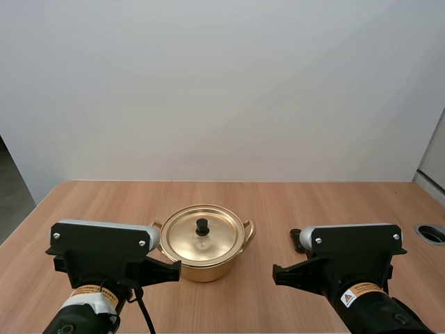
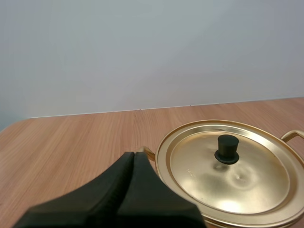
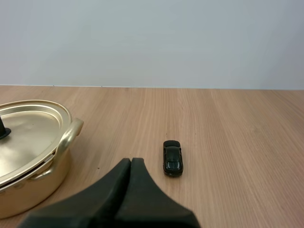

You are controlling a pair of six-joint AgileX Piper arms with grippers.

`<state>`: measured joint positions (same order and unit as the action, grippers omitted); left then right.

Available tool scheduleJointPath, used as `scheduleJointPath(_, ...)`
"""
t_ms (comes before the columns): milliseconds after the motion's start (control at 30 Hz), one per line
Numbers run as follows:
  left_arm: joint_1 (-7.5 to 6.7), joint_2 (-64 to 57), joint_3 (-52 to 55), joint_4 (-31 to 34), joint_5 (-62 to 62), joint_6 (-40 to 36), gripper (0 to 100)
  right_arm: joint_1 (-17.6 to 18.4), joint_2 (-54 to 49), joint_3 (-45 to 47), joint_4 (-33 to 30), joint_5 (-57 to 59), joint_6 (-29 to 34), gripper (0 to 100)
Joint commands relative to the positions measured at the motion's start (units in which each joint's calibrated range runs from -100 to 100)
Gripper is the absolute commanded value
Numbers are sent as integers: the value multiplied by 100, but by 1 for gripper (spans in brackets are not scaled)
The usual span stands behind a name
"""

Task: Open the pot, put the car inside, and close it

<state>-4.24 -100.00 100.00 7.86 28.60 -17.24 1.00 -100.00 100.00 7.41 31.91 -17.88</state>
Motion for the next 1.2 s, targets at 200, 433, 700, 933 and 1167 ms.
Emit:
scheduleJointPath(200, 2, 0, 0, -16, 8, -14, 0, 4, 0, 0, 1, -9, 2, 0)
scheduleJointPath(433, 2, 0, 0, -538, -217, -92, 0, 4, 0, 0, 42, -170, -8, 0)
scheduleJointPath(700, 2, 124, -321, -599, -658, 645, 0, 4, 535, -311, -568, -813, -30, 0)
scheduleJointPath(933, 19, 2155, -1845, -749, 704, 854, 0, -278, 2360, -1901, -993, -127, 110, 0)
scheduleJointPath(1167, 19, 4066, -3074, -1159, 1249, 990, 0, -343, 4065, -3103, -836, 1044, 120, 0)
